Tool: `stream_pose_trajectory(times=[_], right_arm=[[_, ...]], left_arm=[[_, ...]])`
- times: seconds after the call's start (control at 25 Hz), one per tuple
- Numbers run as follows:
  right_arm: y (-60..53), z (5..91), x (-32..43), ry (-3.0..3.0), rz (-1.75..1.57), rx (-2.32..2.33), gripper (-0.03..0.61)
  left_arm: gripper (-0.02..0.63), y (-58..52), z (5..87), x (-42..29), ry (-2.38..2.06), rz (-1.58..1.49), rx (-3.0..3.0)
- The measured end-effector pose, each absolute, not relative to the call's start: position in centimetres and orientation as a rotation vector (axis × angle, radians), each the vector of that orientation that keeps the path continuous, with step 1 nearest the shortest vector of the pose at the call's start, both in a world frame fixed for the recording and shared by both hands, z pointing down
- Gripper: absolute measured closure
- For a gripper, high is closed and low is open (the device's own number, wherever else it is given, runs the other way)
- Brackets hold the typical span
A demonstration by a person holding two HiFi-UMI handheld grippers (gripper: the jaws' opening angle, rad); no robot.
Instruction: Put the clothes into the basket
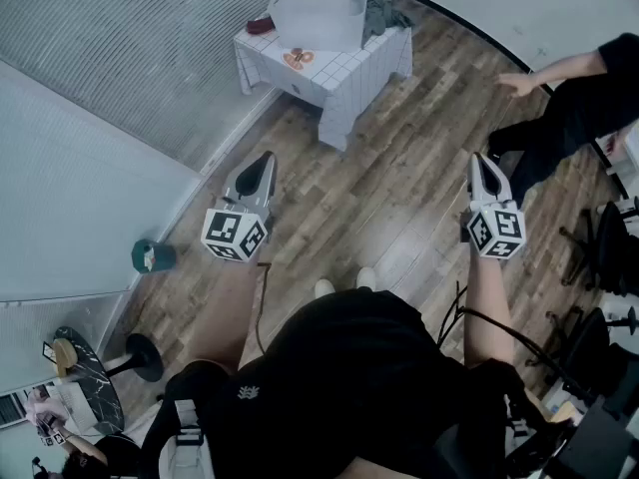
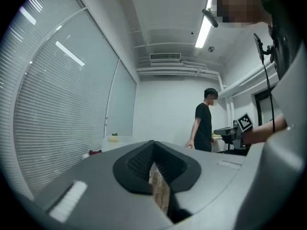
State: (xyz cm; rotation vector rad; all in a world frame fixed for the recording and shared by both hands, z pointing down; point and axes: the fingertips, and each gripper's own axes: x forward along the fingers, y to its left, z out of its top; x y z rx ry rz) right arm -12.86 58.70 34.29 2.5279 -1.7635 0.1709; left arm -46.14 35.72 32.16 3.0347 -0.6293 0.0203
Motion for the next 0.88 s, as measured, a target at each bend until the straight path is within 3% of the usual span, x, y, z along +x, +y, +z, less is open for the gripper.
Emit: stream_pose_trajectory(times=[0.88], right_arm=[[58.3,36.9,-4.2,-1.879,0.257,2.541,0.577]], left_arm=[[0.607,33.9,32.3,-37.0,-0.676,0.042,3.005]])
